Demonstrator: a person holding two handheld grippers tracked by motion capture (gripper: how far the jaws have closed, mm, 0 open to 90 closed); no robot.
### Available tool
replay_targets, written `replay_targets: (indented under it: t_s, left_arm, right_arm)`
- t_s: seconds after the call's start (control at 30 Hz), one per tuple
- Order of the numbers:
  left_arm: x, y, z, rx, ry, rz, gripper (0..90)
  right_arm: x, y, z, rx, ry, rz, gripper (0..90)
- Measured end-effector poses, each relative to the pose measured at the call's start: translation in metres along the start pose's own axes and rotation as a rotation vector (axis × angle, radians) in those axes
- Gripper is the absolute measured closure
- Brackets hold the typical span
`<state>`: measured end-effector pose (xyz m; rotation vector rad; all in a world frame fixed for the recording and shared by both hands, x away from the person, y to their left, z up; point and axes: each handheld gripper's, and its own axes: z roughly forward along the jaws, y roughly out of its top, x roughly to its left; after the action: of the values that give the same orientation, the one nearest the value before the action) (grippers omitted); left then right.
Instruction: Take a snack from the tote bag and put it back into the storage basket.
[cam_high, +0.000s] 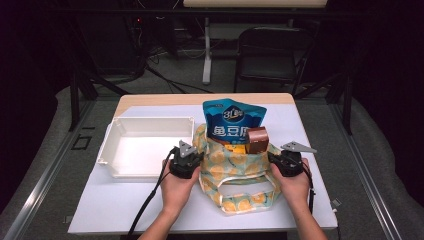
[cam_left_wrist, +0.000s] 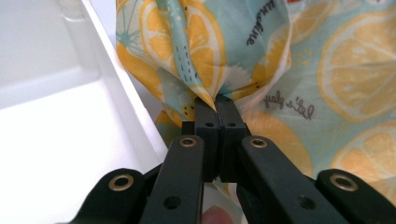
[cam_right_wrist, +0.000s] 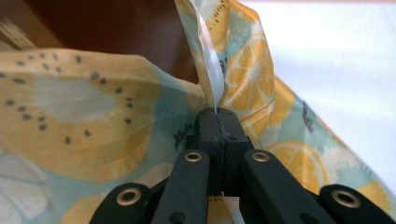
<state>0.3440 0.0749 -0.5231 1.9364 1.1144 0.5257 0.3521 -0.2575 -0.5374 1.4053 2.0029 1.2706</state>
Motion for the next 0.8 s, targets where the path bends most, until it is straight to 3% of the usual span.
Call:
replay_targets:
  t_s: [0.2,0.27,0.37,0.47,0.6,0.67,0.73,0.8]
  left_arm:
    - [-0.007,-0.01,0.0,-0.011,0.039,0.008,89.5]
    - [-0.007,-0.016,0.002,-0.002,0.043,-0.008,89.8]
    - [-0.004,-0.025,0.012,0.06,0.015,-0.034,90.0]
    - [-0.002,-0.036,0.024,0.115,0.019,-0.037,90.0]
    - [-0.006,-0.031,0.027,0.167,0.049,0.016,90.0]
    - [-0.007,-0.03,0.027,0.174,0.059,0.032,90.0]
    - [-0.005,-0.033,0.026,0.153,0.044,0.013,89.9]
    - [0.0,-0.035,0.021,0.13,-0.009,-0.031,85.6]
  right_arm:
    - [-0.002,-0.005,0.009,0.04,-0.027,0.006,90.0]
    - [-0.002,-0.005,0.01,0.046,-0.037,0.001,90.0]
    - [-0.002,-0.005,0.011,0.047,-0.039,0.0,90.0]
    - [-0.002,-0.005,0.011,0.043,-0.036,-0.003,90.0]
    - [-0.002,-0.005,0.013,0.068,-0.061,-0.02,90.0]
    - [-0.005,-0.006,0.015,0.088,-0.084,-0.005,90.0]
    - [-0.009,-0.008,0.018,0.13,-0.113,-0.017,90.0]
    - [-0.011,-0.011,0.019,0.141,-0.115,-0.011,89.8]
